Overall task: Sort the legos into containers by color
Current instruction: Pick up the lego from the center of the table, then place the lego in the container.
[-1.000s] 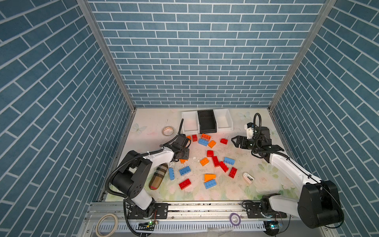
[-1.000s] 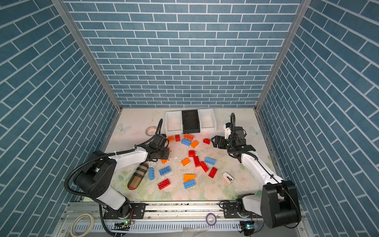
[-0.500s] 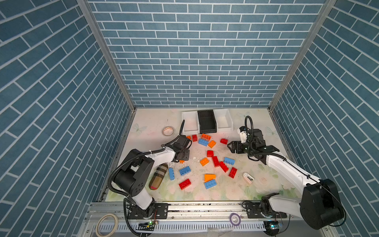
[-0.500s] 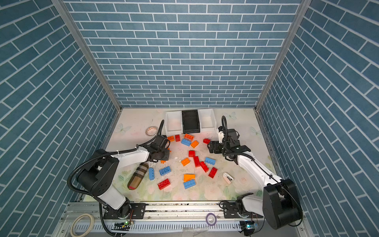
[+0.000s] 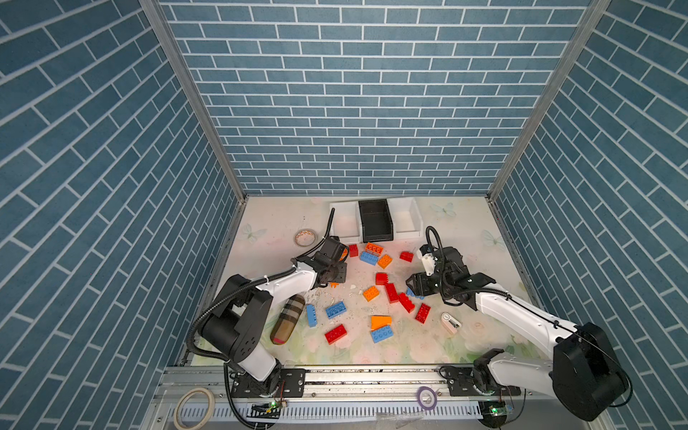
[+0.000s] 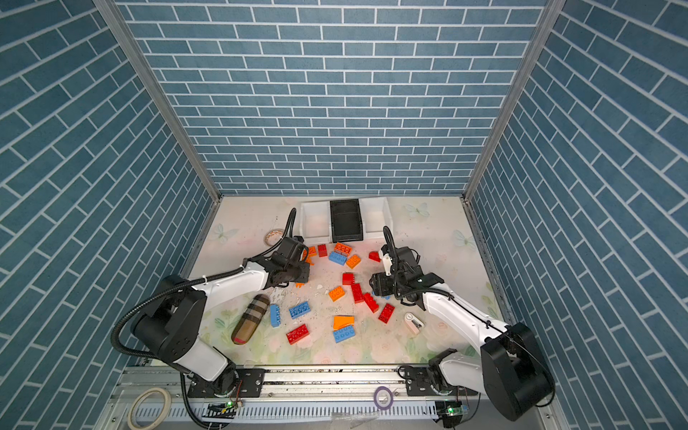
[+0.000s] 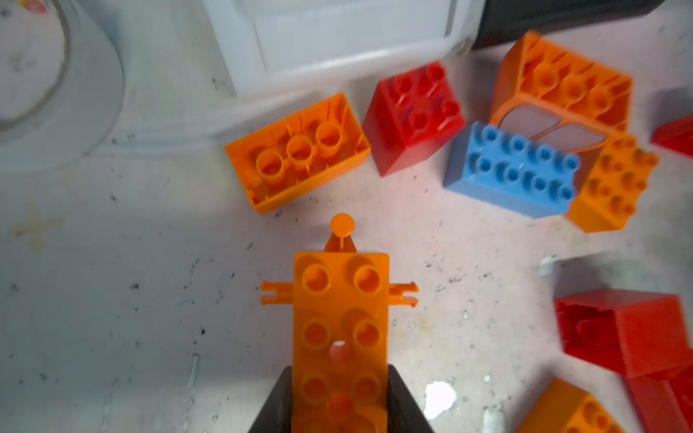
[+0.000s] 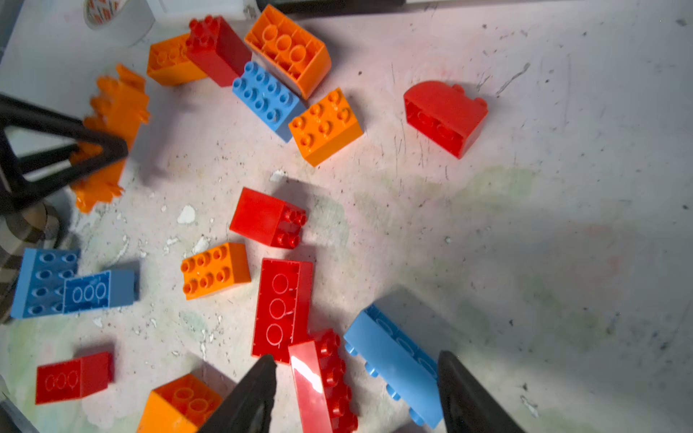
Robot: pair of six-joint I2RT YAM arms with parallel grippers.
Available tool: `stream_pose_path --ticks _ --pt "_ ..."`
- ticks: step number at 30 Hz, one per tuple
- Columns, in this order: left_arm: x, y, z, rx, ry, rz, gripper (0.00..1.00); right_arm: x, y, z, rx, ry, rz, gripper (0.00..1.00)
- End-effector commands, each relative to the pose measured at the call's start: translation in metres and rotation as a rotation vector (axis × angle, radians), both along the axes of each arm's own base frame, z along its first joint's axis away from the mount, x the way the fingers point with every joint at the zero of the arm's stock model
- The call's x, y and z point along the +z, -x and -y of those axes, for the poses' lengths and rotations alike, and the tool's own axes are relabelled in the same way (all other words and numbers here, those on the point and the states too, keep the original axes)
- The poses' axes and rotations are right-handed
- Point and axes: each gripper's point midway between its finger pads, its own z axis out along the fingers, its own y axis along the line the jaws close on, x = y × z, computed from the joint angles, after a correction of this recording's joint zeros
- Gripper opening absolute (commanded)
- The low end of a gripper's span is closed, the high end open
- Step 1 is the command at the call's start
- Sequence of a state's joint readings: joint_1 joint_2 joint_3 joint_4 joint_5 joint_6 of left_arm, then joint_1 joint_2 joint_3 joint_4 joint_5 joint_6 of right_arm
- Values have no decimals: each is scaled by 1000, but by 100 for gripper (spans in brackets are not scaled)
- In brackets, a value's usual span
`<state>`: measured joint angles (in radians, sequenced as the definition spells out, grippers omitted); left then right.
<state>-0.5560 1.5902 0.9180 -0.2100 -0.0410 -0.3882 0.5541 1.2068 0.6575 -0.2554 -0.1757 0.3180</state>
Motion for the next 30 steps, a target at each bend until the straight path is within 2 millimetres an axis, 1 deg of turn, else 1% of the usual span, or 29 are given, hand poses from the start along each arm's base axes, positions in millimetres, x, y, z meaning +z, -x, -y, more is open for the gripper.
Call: stream_pose_path --ticks 1,5,9,14,22,26,30 --pt "37 -22 9 6 56 92 14 0 10 -1 -13 -18 -7 62" --pt "62 -47 15 4 87 160 14 -8 23 -6 7 -29 -27 54" --pt "76 -75 20 2 129 207 14 -17 33 -8 21 1 -34 53" --pt "77 -108 22 6 162 224 14 -28 40 -9 34 39 -30 52" --pt "66 -152 20 32 247 227 14 -38 45 -14 58 87 -27 51" --pt "58 -167 19 39 259 212 14 -45 44 -13 64 147 -24 51" --pt "54 -179 21 43 273 215 14 -51 45 -13 69 183 -35 50"
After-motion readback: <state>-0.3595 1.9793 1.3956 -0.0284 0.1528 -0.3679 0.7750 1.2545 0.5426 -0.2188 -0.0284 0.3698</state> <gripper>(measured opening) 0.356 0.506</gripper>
